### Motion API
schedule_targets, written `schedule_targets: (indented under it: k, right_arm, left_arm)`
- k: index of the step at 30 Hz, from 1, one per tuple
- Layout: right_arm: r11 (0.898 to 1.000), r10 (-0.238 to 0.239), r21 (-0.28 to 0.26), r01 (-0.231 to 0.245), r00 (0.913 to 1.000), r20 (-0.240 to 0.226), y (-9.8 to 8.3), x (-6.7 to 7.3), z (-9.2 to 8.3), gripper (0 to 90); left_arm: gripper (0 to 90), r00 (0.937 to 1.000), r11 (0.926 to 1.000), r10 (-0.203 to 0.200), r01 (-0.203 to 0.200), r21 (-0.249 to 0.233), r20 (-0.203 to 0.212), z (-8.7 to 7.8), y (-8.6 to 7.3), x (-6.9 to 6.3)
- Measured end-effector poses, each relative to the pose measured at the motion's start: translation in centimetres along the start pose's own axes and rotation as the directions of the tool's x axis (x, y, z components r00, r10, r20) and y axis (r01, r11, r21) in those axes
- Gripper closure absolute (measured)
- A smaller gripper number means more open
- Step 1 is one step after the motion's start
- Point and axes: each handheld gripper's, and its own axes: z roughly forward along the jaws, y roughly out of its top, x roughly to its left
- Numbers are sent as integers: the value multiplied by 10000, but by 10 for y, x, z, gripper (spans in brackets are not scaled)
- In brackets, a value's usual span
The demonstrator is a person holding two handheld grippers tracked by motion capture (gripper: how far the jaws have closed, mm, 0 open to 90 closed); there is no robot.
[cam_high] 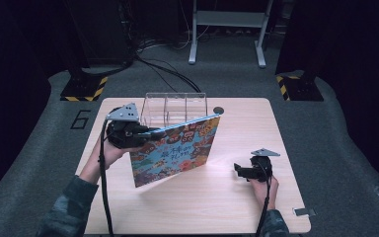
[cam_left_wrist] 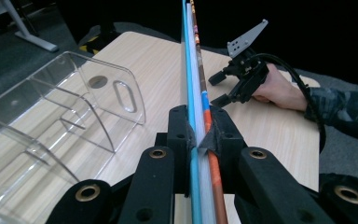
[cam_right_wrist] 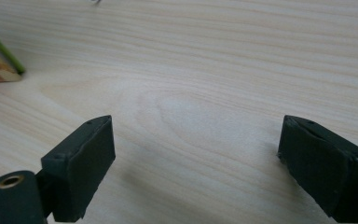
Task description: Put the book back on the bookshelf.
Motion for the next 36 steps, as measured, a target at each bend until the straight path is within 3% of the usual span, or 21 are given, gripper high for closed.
schedule_targets:
  k: [7,11,15,22,31,34,35,36]
  right_arm:
    - [9989,-350,320,330,9973,645,1,4,3,69]
    - [9975,-528,523,484,9948,865,1,5,4,41]
    - [9981,-436,466,395,9949,911,2,5,5,42]
    - [9984,-379,454,338,9949,938,2,5,5,42]
    - [9985,-355,450,313,9948,950,2,5,5,43]
    - [9981,-436,471,393,9945,949,2,5,5,43]
    - [9981,-435,472,392,9945,951,2,5,5,43]
    - [9981,-435,472,392,9945,951,2,5,5,43]
  left_arm:
    - [809,9996,9996,-86,79,-281,-254,-14,5,0]
    - [808,9977,9993,-244,225,-307,-627,-25,7,0]
    - [809,9948,9996,-177,154,-233,-1001,-30,7,2]
    - [809,9912,9991,-384,356,-244,-1267,-37,6,3]
    - [808,9810,9967,-628,521,-626,-1836,-59,9,6]
    - [808,9743,9949,-768,610,-800,-2116,-68,10,8]
    - [808,9687,9933,-902,706,-918,-2315,-73,10,9]
    - [808,9687,9933,-902,706,-918,-2315,-73,10,9]
